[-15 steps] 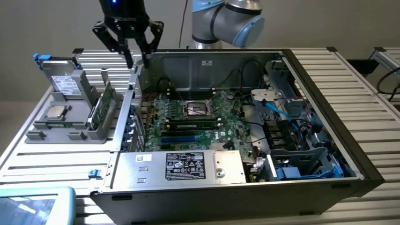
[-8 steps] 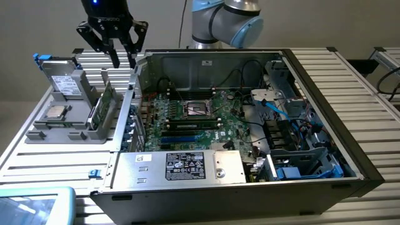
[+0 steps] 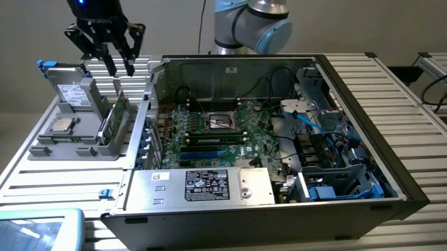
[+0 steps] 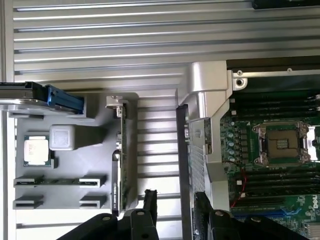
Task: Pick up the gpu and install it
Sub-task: 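Reach for the gpu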
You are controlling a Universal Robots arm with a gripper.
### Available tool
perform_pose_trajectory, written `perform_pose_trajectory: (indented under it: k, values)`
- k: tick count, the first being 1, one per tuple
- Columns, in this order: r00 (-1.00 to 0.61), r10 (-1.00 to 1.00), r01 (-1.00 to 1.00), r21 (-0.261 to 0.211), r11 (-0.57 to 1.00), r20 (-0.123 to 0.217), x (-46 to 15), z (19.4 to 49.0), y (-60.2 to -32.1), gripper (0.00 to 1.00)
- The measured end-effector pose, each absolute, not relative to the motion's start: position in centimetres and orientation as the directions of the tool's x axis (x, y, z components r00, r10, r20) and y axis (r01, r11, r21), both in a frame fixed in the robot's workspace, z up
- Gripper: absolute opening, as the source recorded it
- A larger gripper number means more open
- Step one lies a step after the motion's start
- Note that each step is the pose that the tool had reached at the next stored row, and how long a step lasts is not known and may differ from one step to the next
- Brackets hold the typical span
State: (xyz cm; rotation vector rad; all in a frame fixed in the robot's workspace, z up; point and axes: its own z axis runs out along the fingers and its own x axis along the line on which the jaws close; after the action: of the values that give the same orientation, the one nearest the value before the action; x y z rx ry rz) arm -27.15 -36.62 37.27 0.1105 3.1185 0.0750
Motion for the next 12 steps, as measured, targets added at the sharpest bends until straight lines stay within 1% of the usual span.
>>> perform_pose_trajectory:
  k: [12]
  values:
    - [-0.997, 0.071, 0.07, 0.049, 0.996, -0.017, -32.6, 37.2, -36.4, 0.44]
